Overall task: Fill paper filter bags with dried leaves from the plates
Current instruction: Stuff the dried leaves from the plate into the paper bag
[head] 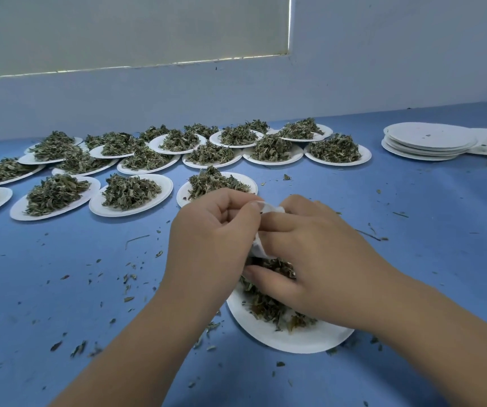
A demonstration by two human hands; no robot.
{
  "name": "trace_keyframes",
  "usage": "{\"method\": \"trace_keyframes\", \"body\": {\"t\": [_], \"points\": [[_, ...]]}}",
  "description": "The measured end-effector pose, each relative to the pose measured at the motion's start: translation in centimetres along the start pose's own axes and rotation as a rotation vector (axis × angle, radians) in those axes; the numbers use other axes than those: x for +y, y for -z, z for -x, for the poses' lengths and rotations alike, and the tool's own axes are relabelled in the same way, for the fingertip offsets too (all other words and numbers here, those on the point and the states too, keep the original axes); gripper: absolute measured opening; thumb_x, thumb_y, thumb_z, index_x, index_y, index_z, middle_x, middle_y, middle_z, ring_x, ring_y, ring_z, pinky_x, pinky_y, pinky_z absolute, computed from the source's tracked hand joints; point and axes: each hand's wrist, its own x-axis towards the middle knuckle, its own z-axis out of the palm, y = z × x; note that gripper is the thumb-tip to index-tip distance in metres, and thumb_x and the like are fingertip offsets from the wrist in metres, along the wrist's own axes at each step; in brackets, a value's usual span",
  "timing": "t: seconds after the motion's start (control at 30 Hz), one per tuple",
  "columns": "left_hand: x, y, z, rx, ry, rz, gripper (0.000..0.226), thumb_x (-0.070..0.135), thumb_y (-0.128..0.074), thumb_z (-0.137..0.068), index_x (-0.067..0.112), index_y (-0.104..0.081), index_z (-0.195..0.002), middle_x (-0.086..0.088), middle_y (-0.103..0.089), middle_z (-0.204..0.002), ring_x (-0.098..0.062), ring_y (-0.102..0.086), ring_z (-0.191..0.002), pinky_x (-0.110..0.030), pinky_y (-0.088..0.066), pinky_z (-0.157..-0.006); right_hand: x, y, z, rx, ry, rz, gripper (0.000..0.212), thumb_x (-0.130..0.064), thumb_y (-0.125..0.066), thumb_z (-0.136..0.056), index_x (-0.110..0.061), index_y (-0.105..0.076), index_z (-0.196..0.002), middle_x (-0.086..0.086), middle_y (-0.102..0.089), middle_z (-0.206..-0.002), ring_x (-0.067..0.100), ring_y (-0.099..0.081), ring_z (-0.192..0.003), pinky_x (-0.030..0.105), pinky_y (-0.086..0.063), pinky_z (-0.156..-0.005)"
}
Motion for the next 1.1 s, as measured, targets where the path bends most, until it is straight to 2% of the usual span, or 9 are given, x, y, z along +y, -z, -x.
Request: {"method": "trace_keyframes", "body": {"t": [0.13, 0.27, 0.37, 0.47, 0.6, 0.7, 0.83, 0.97, 1.1], "points": [[0.1, 0.8, -0.5, 0.039, -0.03, -0.023, 0.019, 0.012, -0.064, -0.087, 0.024, -0.074, -0.075, 0.012, -0.053, -0.046, -0.003, -0.04, -0.04, -0.016, -0.034, -0.041, 1.1, 0.7, 0.5, 0.155, -0.008, -0.302, 0.017, -0.031, -0.062, -0.088, -0.026, -0.072, -0.1, -0.019, -0.066, -0.11, 0.008, -0.054, -0.096, 0.025, -0.042, -0.088], [0.1, 1.6, -0.9, 0.088, -0.047, -0.027, 0.018, 0.015, -0.064, -0.089, 0.024, -0.073, -0.076, 0.012, -0.05, -0.045, -0.004, -0.036, -0.039, -0.017, -0.031, -0.039, 2.1, 2.1, 0.9, 0.284, -0.135, -0.547, 0.012, -0.027, -0.065, -0.084, -0.032, -0.071, -0.093, -0.019, -0.065, -0.091, 0.01, -0.061, -0.087, 0.018, -0.045, -0.07], [0.2, 1.9, -1.1, 0.109, -0.07, -0.026, 0.021, 0.015, -0.063, -0.089, 0.027, -0.072, -0.075, 0.011, -0.051, -0.048, -0.004, -0.036, -0.039, -0.018, -0.032, -0.039, 3.4, 2.7, 1.2, 0.025, -0.18, -0.486, 0.01, -0.037, -0.066, -0.084, -0.041, -0.066, -0.093, -0.021, -0.06, -0.091, 0.007, -0.06, -0.084, 0.02, -0.044, -0.067], [0.2, 2.1, -1.2, 0.126, -0.115, -0.062, 0.021, 0.016, -0.064, -0.089, 0.03, -0.071, -0.075, 0.011, -0.052, -0.048, -0.003, -0.036, -0.038, -0.015, -0.032, -0.039, 4.5, 2.4, 1.7, -0.341, -0.165, -0.443, 0.033, -0.038, -0.07, -0.081, -0.053, -0.059, -0.108, -0.027, -0.05, -0.107, -0.002, -0.054, -0.096, 0.02, -0.042, -0.076], [0.1, 2.3, -1.1, 0.13, -0.157, -0.114, 0.021, 0.016, -0.064, -0.09, 0.031, -0.07, -0.077, 0.009, -0.056, -0.052, -0.002, -0.039, -0.041, -0.011, -0.032, -0.04, 4.5, 2.0, 1.8, -0.56, -0.124, -0.43, 0.066, -0.044, -0.074, -0.071, -0.07, -0.039, -0.122, -0.041, -0.034, -0.121, -0.017, -0.032, -0.115, 0.03, -0.04, -0.095], [0.0, 2.4, -1.2, 0.122, -0.163, -0.14, 0.023, 0.015, -0.064, -0.089, 0.033, -0.069, -0.076, -0.001, -0.06, -0.061, -0.002, -0.042, -0.046, -0.013, -0.035, -0.043, 4.4, 1.3, 1.9, -0.58, -0.075, -0.388, 0.072, -0.042, -0.074, -0.074, -0.073, -0.032, -0.123, -0.046, -0.027, -0.124, -0.026, -0.018, -0.116, 0.022, -0.034, -0.092], [-0.1, 2.3, -1.2, 0.12, -0.161, -0.159, 0.023, 0.015, -0.064, -0.089, 0.032, -0.069, -0.074, -0.004, -0.059, -0.064, -0.003, -0.041, -0.048, -0.014, -0.035, -0.044, 4.0, 0.5, 1.8, -0.539, -0.057, -0.352, 0.069, -0.037, -0.075, -0.077, -0.072, -0.033, -0.12, -0.045, -0.029, -0.119, -0.024, -0.026, -0.11, 0.014, -0.031, -0.085], [-0.1, 2.3, -1.2, 0.127, -0.165, -0.168, 0.023, 0.014, -0.063, -0.089, 0.031, -0.07, -0.075, -0.005, -0.057, -0.062, -0.004, -0.039, -0.048, -0.012, -0.033, -0.043, 3.4, 0.1, 1.7, -0.498, -0.07, -0.327, 0.052, -0.032, -0.072, -0.081, -0.058, -0.052, -0.122, -0.036, -0.042, -0.114, -0.015, -0.043, -0.101, 0.008, -0.035, -0.078], [-0.3, 2.1, -1.2, 0.113, -0.182, -0.189, 0.021, 0.013, -0.062, -0.089, 0.03, -0.07, -0.078, -0.002, -0.055, -0.06, -0.004, -0.041, -0.048, -0.011, -0.033, -0.044, 2.7, 0.1, 1.6, -0.474, -0.053, -0.298, 0.039, -0.029, -0.069, -0.085, -0.046, -0.063, -0.119, -0.03, -0.048, -0.099, -0.025, -0.039, -0.088, -0.001, -0.029, -0.072]]}}
